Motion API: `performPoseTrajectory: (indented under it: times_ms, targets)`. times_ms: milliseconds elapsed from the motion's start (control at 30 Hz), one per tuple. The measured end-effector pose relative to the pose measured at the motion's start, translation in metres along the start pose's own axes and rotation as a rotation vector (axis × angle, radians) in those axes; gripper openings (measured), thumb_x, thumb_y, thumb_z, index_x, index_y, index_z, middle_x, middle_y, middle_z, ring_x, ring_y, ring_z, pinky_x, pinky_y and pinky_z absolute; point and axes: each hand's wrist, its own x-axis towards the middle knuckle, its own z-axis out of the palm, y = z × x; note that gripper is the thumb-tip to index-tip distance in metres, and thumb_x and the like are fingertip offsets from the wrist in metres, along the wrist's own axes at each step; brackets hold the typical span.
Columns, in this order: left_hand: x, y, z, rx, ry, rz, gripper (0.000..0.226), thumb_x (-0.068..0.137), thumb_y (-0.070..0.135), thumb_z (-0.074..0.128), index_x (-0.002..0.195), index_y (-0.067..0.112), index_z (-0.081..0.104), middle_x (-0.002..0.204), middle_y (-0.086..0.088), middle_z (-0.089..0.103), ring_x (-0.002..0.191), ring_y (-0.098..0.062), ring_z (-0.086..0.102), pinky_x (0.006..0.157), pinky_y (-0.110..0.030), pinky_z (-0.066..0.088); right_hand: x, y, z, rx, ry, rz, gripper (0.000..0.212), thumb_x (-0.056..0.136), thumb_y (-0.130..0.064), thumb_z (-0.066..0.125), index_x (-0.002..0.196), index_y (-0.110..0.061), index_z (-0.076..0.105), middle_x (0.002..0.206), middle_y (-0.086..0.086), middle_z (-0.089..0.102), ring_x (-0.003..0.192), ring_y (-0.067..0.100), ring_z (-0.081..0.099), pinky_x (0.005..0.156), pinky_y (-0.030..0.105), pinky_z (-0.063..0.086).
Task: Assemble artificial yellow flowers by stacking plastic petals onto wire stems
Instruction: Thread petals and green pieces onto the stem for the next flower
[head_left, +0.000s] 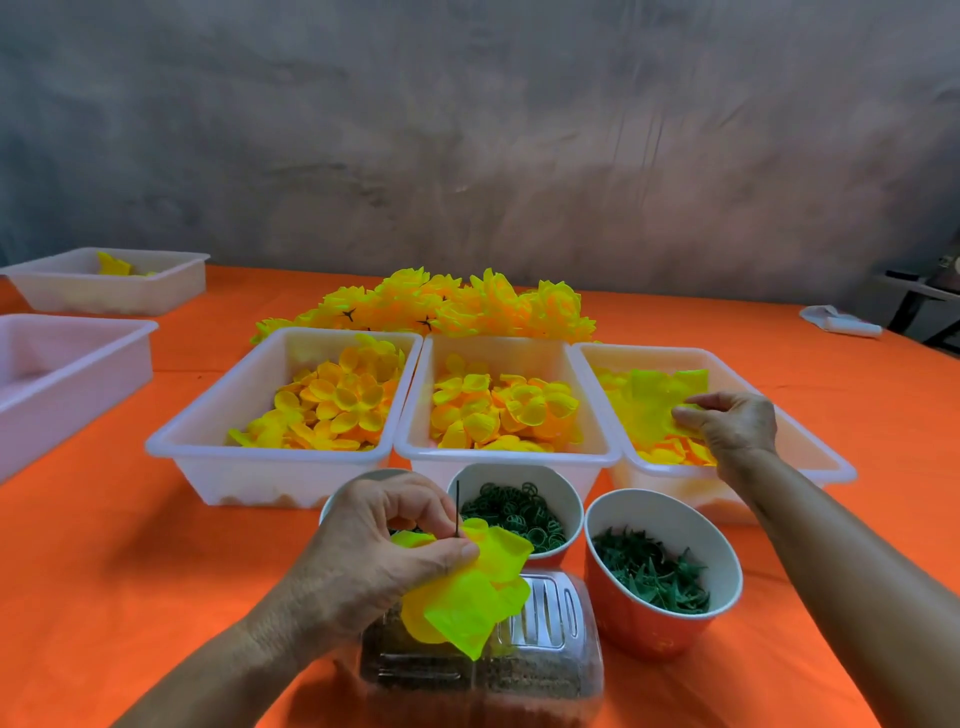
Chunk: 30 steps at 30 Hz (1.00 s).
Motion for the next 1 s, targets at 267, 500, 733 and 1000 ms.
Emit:
performPoseTrajectory:
  times_ms: [267,500,733,1000]
  targets:
    - [-0.001,-0.001,0.001,-0.008,0.000,0.002,0.021,0.062,0.002,0.084,0.054,0.012,0.067,0.076,-0.005,0.067,0.076,-0.014,0.065,0.071,-0.015,0.048,-0.009,0.000,0.000,-0.045,-0.011,-0.078,0.016,0.070,0.002,0.078,0.077,-0.003,0.065,0.082,0.017,0.063,0.070,0.025,0.062,0.072,0.039,0.053]
    - [0.000,-0.001,0.002,-0.019,0.020,-0.001,0.025,0.062,0.001,0.083,0.053,0.014,0.065,0.076,-0.007,0.067,0.076,-0.018,0.065,0.070,-0.017,0.049,-0.002,0.001,-0.008,-0.004,-0.074,-0.012,0.006,0.087,-0.003,0.064,0.087,-0.004,0.058,0.091,0.022,0.060,0.072,0.030,0.065,0.059,0.034,0.051]
    - [0.000,-0.002,0.002,-0.008,0.016,-0.001,0.026,0.062,0.002,0.084,0.053,0.018,0.065,0.077,-0.005,0.067,0.075,-0.015,0.065,0.070,-0.016,0.049,-0.007,-0.002,-0.015,0.077,-0.057,0.023,0.024,0.074,0.008,0.072,0.089,-0.004,0.057,0.080,0.021,0.062,0.045,0.014,0.064,0.051,0.026,0.054]
    - [-0.003,0.003,-0.001,0.006,0.008,-0.009,0.019,0.059,0.021,0.083,0.054,0.022,0.065,0.075,-0.003,0.068,0.078,-0.017,0.066,0.075,-0.030,0.053,-0.020,-0.008,-0.008,0.124,-0.030,-0.048,0.021,0.083,-0.002,0.067,0.103,0.003,0.063,0.085,0.015,0.063,0.073,0.024,0.059,0.074,0.039,0.051]
